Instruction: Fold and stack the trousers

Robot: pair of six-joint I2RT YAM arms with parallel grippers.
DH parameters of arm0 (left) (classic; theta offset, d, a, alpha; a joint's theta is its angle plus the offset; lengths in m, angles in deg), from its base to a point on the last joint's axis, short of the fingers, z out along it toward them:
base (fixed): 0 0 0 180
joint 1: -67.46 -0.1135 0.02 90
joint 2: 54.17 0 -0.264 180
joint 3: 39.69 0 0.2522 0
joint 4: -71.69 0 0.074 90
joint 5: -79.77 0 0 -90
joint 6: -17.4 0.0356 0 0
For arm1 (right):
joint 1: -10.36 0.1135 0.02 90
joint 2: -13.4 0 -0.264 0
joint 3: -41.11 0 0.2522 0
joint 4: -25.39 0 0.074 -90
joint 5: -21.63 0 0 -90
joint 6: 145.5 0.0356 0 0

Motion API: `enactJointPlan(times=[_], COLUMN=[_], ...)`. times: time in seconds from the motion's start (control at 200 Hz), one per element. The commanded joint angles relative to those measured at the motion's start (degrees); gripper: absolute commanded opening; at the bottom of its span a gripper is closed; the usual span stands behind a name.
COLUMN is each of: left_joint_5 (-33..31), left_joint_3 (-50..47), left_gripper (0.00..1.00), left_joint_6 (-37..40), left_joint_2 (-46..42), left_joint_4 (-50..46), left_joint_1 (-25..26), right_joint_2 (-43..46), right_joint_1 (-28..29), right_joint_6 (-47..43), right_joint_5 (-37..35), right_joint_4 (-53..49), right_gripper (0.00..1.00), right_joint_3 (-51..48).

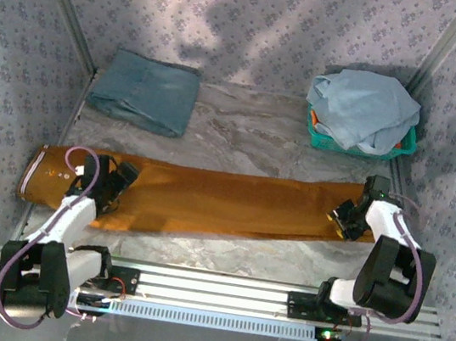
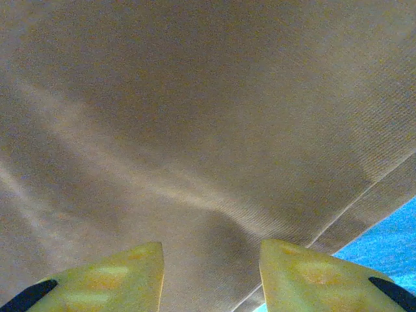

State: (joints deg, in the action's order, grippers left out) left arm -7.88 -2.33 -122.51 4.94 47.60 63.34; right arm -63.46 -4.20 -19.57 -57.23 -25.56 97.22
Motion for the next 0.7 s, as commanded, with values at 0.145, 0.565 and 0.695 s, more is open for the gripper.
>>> enactJointPlan(times=[0.145, 0.565, 0.695], left_joint_5=[1.35, 2.36, 3.23], left_joint_3=[7.16, 7.75, 8.72], left_gripper=[0.99, 0.99, 0.99], left_joint_6=[1.92, 0.72, 1.20], left_joint_2=[-1.32, 5.40, 6.69], left_joint_4=[-6.67, -3.19, -3.71], left_joint_1=[4.76, 7.08, 7.18], right_joint_2=[-3.62, -5.81, -7.30], right_joint_1=[5.84, -9.88, -15.98], right_joint_6=[-0.57, 3.14, 6.60], right_joint_5=[-3.07, -11.90, -10.00], right_joint_4=[1.87, 0.90, 2.48], right_gripper=[0.46, 0.71, 0.71], right_joint_3=[10.43, 9.63, 7.98])
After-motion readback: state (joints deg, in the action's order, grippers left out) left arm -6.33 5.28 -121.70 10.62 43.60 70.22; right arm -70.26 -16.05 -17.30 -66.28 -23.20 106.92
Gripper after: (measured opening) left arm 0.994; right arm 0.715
